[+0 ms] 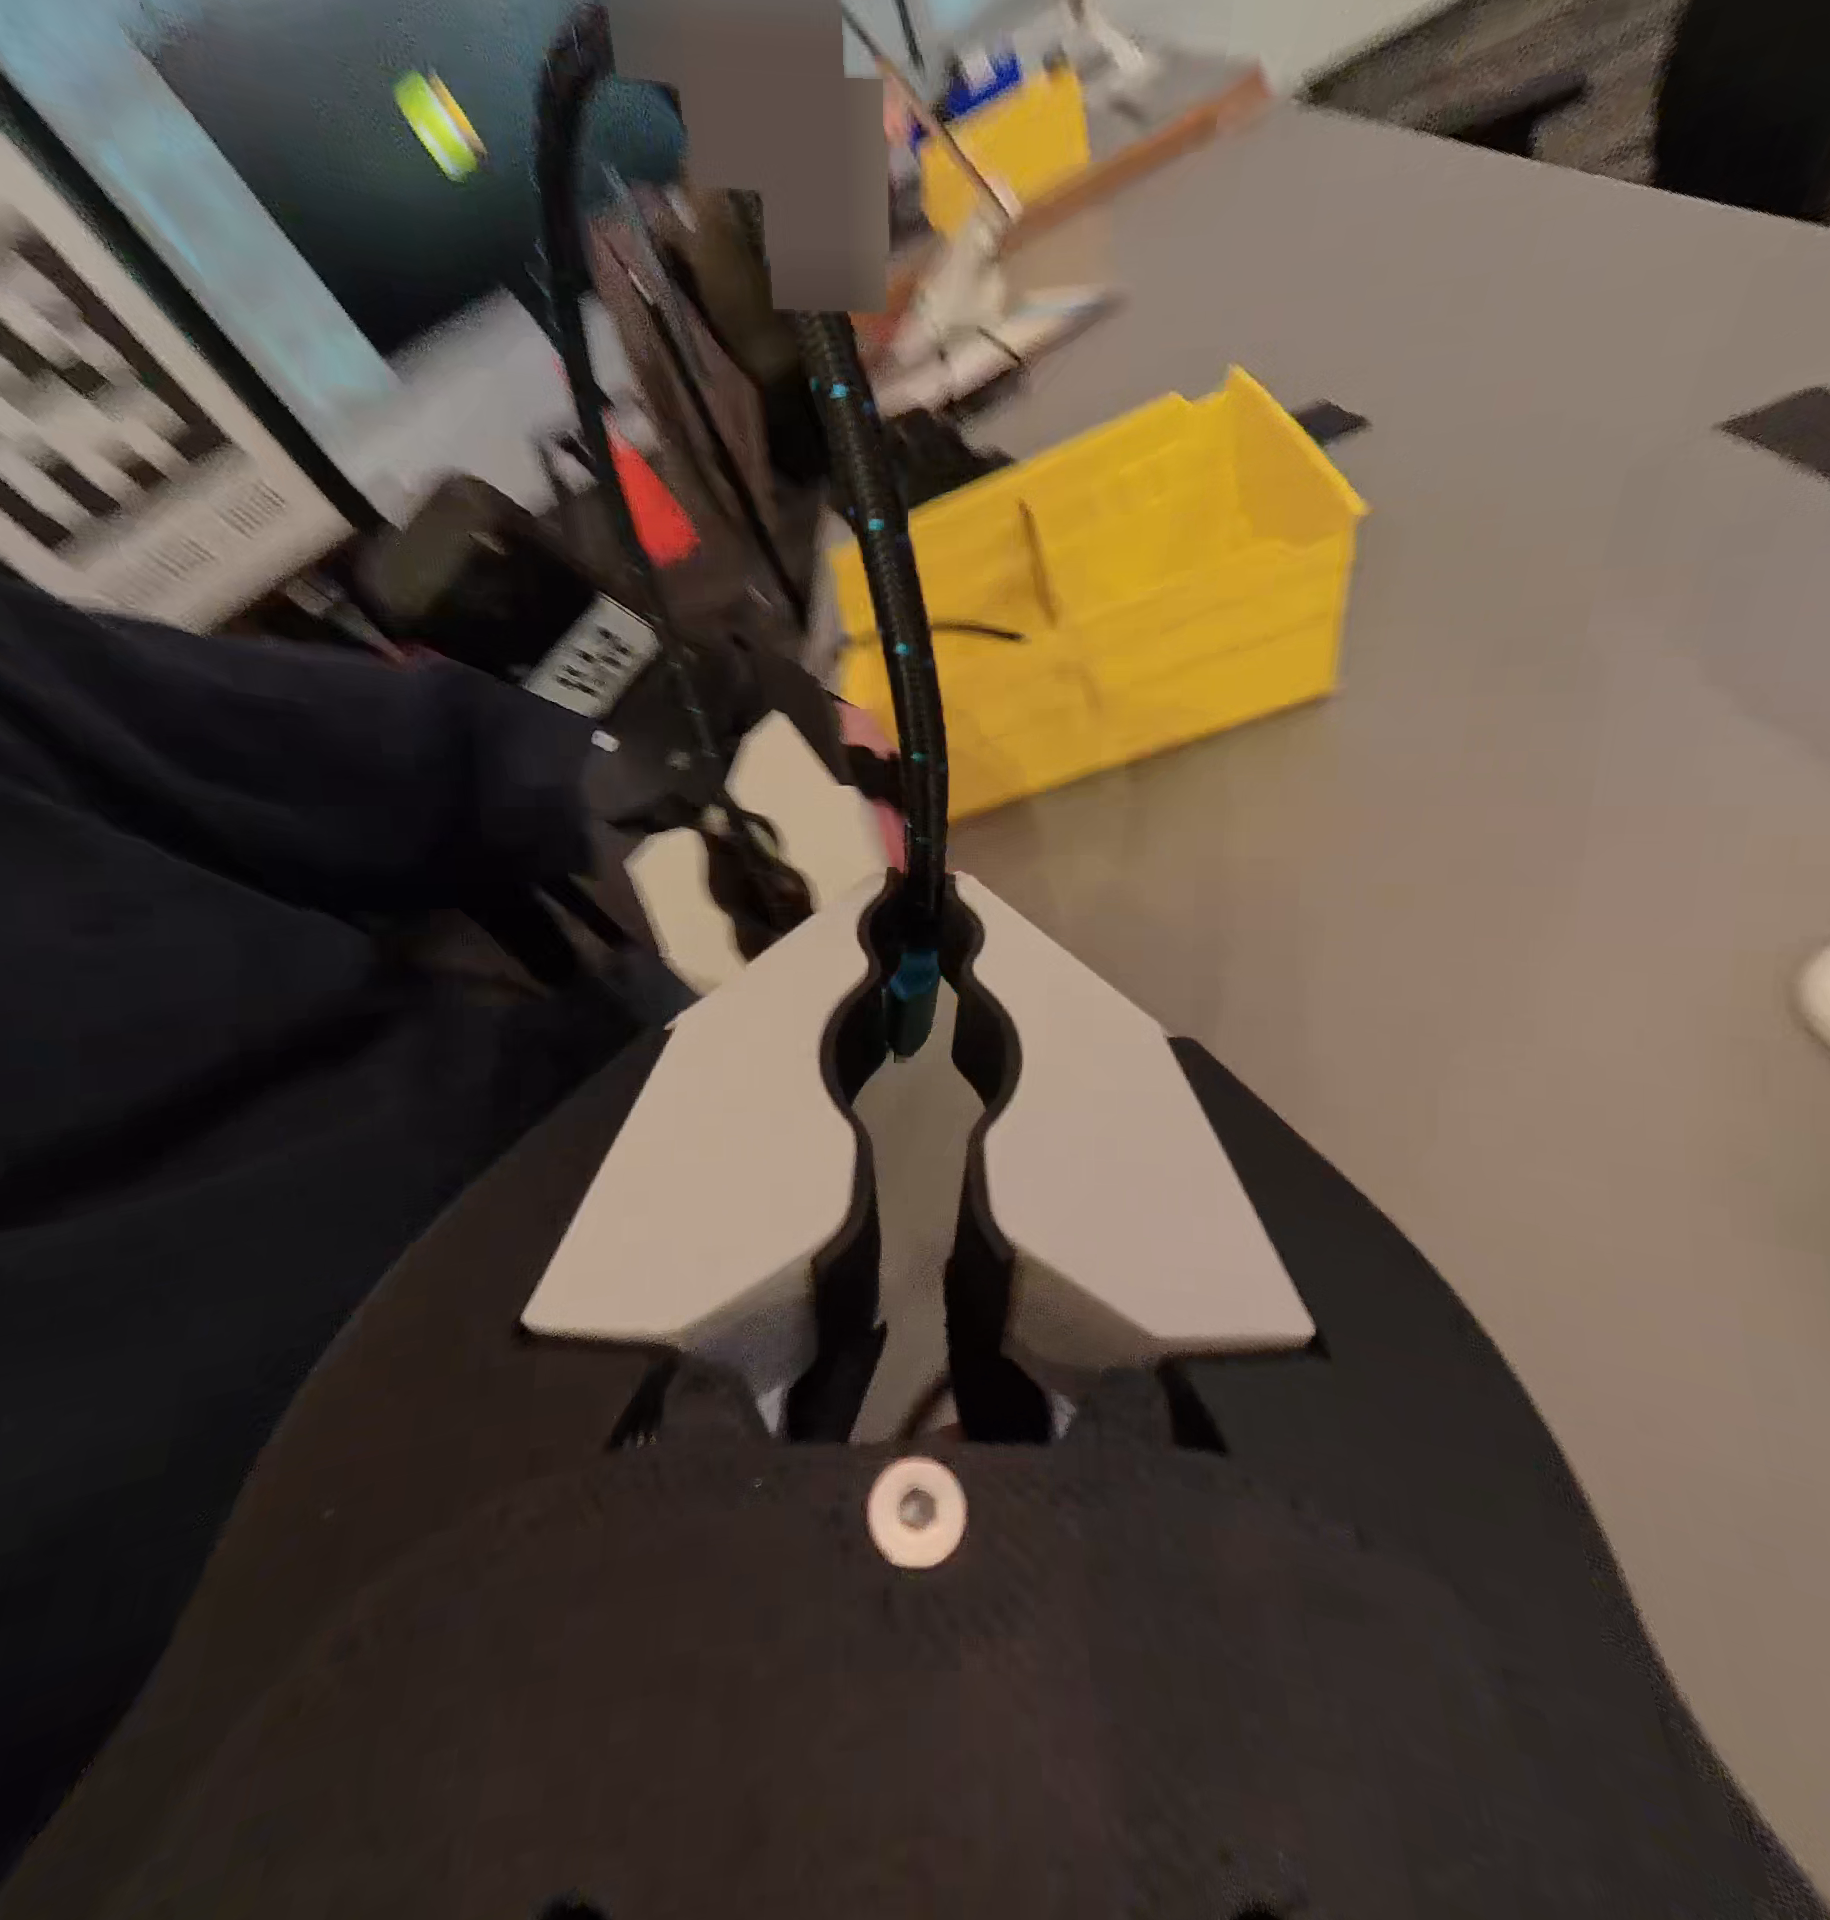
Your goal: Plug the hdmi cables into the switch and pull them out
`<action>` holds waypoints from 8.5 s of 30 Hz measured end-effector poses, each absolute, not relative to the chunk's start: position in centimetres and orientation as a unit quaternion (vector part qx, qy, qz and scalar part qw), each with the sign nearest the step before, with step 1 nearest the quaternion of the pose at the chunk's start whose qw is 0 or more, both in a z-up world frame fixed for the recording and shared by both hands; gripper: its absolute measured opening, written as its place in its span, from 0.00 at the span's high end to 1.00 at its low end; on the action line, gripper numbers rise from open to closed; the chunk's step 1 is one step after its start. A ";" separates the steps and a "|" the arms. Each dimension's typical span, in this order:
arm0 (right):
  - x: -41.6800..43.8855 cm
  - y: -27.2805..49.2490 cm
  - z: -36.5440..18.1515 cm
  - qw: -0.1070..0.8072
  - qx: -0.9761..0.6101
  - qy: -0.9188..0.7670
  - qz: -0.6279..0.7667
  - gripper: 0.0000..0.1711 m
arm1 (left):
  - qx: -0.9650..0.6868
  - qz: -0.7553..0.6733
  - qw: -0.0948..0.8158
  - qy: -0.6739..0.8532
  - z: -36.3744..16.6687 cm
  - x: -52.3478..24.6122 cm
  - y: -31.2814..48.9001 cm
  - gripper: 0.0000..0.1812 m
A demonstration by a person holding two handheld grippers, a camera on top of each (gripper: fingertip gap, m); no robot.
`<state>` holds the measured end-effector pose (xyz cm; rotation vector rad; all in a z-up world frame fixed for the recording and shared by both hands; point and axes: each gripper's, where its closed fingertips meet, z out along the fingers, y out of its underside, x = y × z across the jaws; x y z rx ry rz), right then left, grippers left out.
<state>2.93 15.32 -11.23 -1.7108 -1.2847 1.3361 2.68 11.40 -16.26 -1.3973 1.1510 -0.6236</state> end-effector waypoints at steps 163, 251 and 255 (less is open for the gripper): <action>3.6 16.5 -21.4 0.180 -0.582 -0.722 0.327 0.36 | -0.604 -0.317 0.587 0.436 -13.2 -0.5 15.6 0.89; 1.6 13.8 -20.9 0.220 -0.555 -0.734 0.323 0.40 | -0.681 -0.393 0.416 0.457 -18.5 1.3 14.2 0.89; 1.5 13.8 -21.1 0.223 -0.557 -0.728 0.332 0.40 | -0.679 -0.398 0.417 0.454 -18.5 1.2 14.3 0.89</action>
